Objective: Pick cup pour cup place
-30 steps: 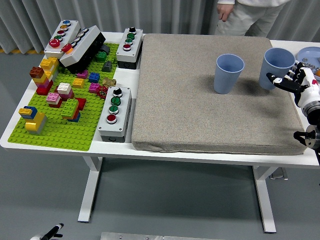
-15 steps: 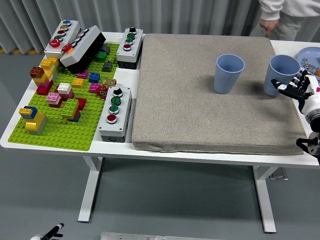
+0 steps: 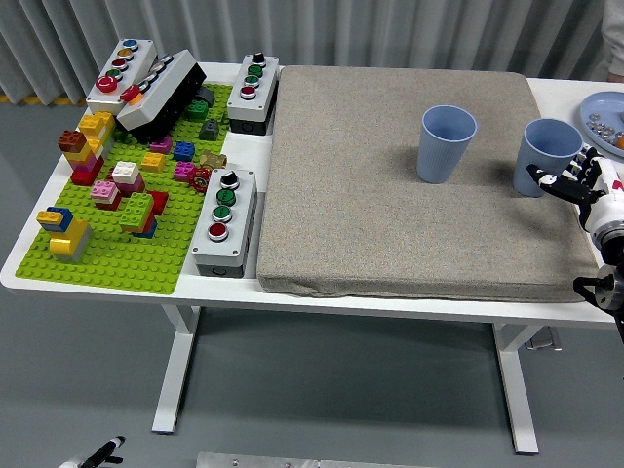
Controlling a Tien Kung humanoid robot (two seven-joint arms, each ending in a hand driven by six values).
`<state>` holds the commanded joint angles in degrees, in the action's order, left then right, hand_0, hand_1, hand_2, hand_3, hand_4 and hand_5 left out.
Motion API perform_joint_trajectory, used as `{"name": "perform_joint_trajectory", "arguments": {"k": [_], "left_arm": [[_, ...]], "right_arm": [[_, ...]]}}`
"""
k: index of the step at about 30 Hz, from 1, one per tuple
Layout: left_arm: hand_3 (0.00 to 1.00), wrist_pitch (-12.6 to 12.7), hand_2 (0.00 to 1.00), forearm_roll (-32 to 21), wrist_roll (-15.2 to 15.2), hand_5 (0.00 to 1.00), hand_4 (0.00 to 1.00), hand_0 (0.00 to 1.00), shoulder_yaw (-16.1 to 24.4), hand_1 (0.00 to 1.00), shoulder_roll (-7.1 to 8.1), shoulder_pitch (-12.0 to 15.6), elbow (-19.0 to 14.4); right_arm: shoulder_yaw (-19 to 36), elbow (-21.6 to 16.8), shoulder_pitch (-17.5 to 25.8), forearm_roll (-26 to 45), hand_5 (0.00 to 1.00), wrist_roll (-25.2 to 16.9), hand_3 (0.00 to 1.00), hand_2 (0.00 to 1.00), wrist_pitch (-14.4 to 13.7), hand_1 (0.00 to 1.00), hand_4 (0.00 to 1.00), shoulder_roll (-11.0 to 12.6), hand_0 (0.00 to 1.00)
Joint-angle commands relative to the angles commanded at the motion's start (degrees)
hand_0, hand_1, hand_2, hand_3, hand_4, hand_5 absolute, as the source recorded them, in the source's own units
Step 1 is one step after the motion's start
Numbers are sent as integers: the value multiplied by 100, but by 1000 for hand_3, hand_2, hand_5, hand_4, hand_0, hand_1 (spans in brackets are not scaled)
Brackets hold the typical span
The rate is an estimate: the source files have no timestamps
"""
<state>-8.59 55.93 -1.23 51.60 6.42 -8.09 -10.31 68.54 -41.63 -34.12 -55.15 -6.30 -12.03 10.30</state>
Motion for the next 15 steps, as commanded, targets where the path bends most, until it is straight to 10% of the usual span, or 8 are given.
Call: {"name": "perform_joint_trajectory", "arguments": {"k": [15], "left_arm": [[797,1,888,-9,5,998,663,887,-1,845,1,16,0]], "right_arm": [[56,-73,-24,-68,2,106,717,591,102,688,613,28,773]]}}
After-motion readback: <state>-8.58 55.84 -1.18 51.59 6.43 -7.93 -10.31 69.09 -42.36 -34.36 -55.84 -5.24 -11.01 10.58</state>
